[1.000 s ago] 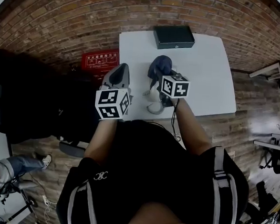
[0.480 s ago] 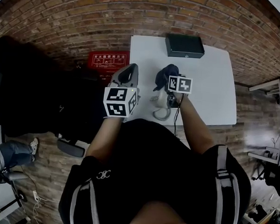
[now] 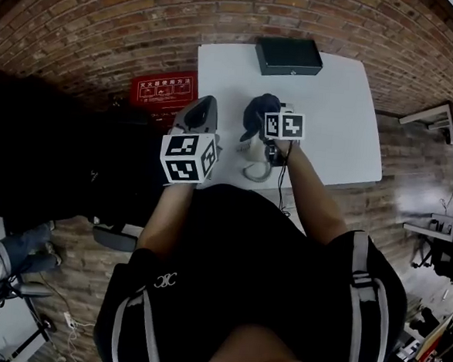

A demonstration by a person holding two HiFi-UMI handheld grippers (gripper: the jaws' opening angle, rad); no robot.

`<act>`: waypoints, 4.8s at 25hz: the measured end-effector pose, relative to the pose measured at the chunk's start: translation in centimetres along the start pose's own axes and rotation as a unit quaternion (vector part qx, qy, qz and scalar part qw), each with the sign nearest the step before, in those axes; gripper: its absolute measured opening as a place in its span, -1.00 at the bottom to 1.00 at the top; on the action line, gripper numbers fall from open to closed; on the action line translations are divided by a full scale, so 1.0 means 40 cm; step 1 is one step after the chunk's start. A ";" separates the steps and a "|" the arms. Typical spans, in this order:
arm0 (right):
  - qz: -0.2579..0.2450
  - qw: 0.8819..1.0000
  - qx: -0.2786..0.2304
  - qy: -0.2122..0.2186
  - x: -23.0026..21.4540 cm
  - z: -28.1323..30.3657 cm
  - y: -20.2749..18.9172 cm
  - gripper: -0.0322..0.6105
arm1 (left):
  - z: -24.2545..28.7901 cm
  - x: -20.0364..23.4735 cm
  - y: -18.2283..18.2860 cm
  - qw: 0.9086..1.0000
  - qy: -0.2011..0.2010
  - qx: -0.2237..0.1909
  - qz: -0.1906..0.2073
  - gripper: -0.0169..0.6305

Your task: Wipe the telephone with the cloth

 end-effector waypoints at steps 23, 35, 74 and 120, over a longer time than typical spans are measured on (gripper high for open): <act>0.038 0.997 0.000 0.061 0.016 -0.113 -0.247 -0.76 | 0.067 -0.049 -0.054 0.998 -0.042 0.030 -0.024 -0.96; 0.113 0.991 0.030 0.072 -0.046 -0.138 -0.352 -0.68 | 0.060 -0.068 -0.058 0.998 -0.046 0.038 -0.012 -0.96; 0.056 0.991 0.023 -0.120 -0.215 -0.220 -0.350 -0.77 | 0.096 -0.089 -0.078 0.995 -0.080 0.058 -0.014 -0.96; -0.076 0.995 0.003 -0.065 -0.135 0.046 -0.001 -0.76 | 0.007 -0.048 -0.055 0.999 -0.009 0.028 -0.015 -0.96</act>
Point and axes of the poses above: the fingertips, and each gripper's own axes: z forward along the fingers, x to its left, y out of its top, the point moved 10 cm from there along -z, backward along the fingers, and after that the axes turned 8 degrees about -x, right-handed, at the moved point
